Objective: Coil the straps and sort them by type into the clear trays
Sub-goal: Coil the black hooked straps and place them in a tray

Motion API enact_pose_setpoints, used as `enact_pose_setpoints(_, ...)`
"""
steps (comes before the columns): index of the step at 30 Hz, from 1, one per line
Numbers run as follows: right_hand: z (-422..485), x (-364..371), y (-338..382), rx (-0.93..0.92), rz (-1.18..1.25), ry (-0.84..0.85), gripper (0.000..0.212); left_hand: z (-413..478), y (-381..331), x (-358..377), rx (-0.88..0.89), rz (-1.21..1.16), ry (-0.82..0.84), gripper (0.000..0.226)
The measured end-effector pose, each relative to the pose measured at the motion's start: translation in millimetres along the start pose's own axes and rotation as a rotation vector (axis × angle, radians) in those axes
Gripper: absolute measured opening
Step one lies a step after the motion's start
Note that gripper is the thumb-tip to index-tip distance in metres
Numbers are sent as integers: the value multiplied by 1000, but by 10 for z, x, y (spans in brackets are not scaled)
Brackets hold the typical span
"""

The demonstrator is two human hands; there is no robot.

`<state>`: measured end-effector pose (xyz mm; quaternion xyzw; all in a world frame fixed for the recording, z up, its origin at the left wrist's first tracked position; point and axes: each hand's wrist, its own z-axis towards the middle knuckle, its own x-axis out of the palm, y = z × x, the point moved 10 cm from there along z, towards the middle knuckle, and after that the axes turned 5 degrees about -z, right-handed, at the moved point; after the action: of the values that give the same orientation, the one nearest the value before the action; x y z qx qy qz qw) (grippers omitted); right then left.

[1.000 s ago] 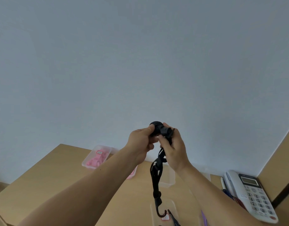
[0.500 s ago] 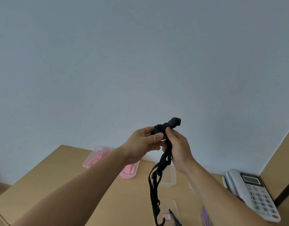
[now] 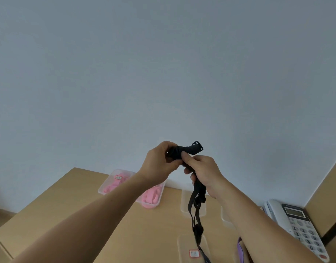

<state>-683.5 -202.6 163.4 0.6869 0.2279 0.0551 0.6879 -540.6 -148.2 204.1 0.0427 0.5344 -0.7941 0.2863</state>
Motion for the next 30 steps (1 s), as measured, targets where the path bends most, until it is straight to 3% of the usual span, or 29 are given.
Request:
enact_pose_setpoints(6, -51, 79, 63, 48, 49, 44, 28, -119, -293, -30, 348, 300, -50, 23)
enact_pose_setpoints(9, -90, 208, 55, 104, 226, 154, 38, -218, -496, 47, 584, 478, -65, 26)
enact_pose_setpoints(13, -58, 171, -17, 120, 200, 40, 48, -285, -572, 126, 740, 570, -72, 31)
enact_pose_setpoints(15, -48, 132, -46, 105, 264, 14, 41, -221, -449, 58, 610, 421, -56, 47)
enact_pose_setpoints(18, -41, 87, -12, 15, 306, 18, 38, -74, 15, 20, 65, -71, 60, 74)
enact_pose_setpoints(21, -58, 86, 121, -127, 238, 43, 36, -148, 293, 285, -351, -474, 316, 53)
enact_pose_setpoints(23, -88, 127, 191, -211, 196, 79, 29, -222, 248, 418, -415, -623, 434, 50)
enact_pose_setpoints(30, -114, 96, 61, -205, -6, 60, 17, -190, 331, 336, -384, -604, 331, 30)
